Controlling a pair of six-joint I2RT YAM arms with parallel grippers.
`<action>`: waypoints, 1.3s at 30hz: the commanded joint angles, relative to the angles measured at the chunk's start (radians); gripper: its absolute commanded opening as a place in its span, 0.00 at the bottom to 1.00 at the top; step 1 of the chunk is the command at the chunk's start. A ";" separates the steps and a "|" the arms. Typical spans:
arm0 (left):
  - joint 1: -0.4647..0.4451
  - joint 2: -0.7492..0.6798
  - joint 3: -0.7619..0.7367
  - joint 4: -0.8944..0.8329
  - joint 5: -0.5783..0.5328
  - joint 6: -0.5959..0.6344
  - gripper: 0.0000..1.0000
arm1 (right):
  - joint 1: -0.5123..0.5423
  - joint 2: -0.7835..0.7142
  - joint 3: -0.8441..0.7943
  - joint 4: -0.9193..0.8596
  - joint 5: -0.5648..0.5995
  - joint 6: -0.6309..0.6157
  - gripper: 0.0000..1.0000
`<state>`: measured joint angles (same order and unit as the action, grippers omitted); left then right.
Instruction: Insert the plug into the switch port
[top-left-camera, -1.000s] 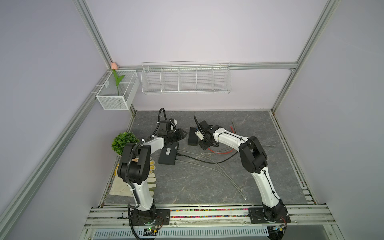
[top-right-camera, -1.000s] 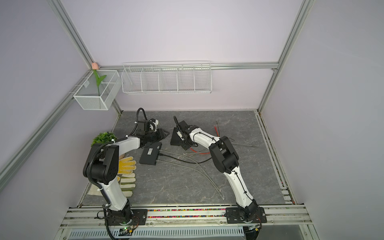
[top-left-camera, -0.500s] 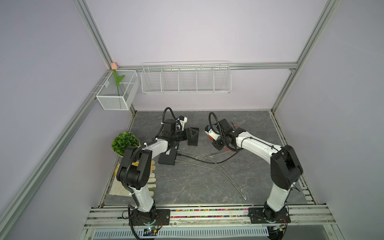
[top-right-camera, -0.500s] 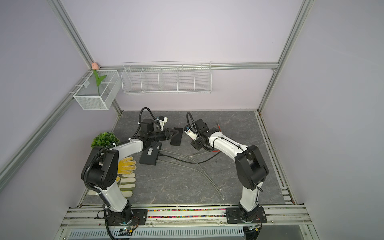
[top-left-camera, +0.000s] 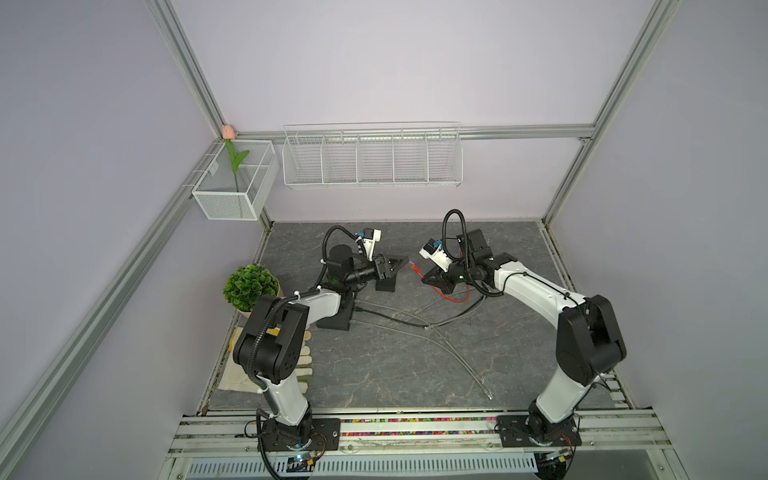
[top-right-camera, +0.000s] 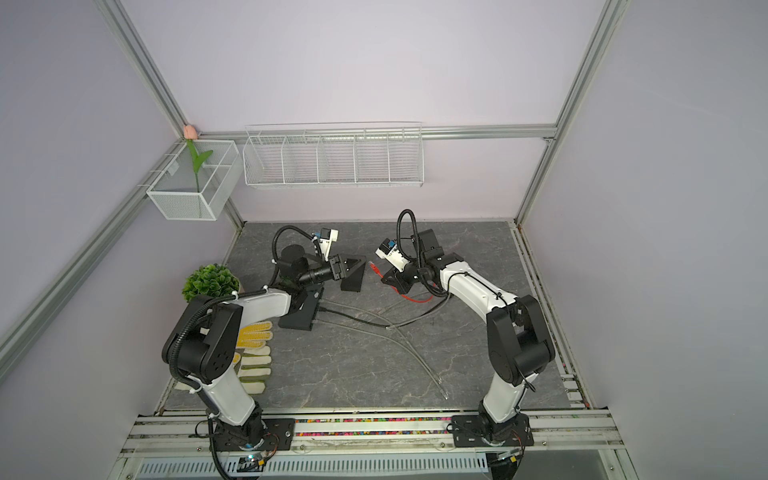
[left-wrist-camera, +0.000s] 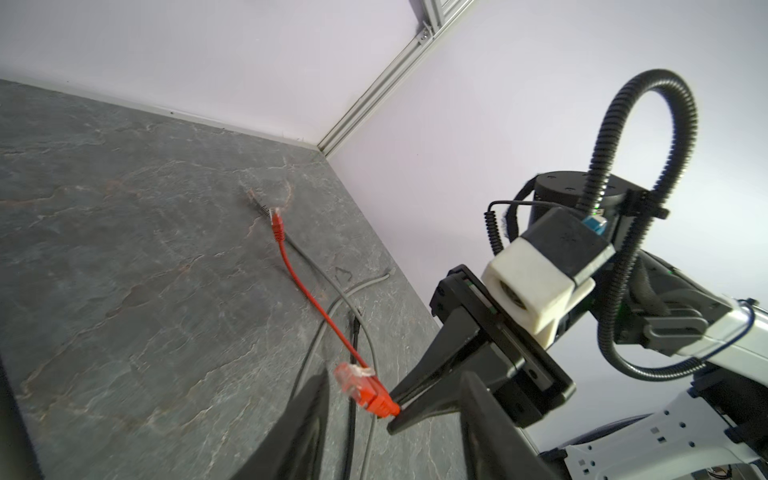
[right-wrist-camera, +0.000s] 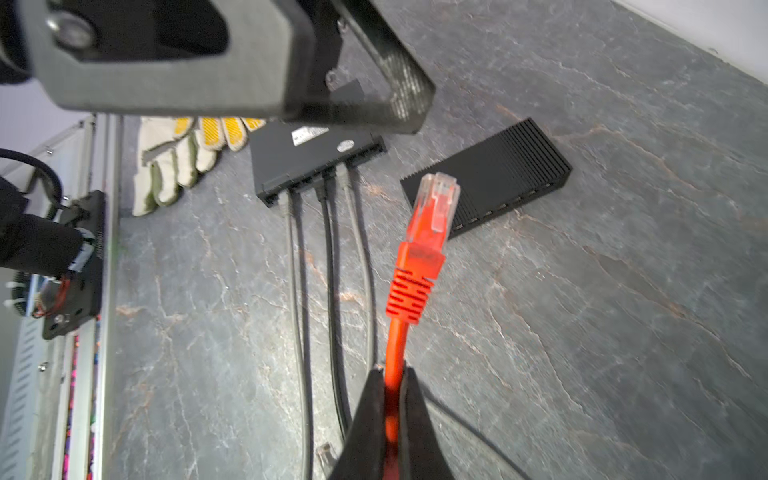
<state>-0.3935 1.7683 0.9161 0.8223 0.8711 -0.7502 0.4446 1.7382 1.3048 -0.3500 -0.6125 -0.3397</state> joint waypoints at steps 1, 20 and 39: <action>-0.007 0.029 0.015 0.107 0.033 -0.051 0.52 | -0.016 -0.033 -0.018 0.040 -0.157 0.012 0.07; -0.028 0.114 0.037 0.333 0.094 -0.219 0.30 | -0.027 -0.028 -0.014 0.058 -0.261 0.044 0.07; -0.038 0.088 0.040 0.245 0.113 -0.158 0.00 | -0.029 -0.004 0.162 -0.252 -0.077 -0.046 0.37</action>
<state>-0.4217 1.8702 0.9260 1.0660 0.9550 -0.9287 0.4194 1.7264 1.4002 -0.4808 -0.6785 -0.3153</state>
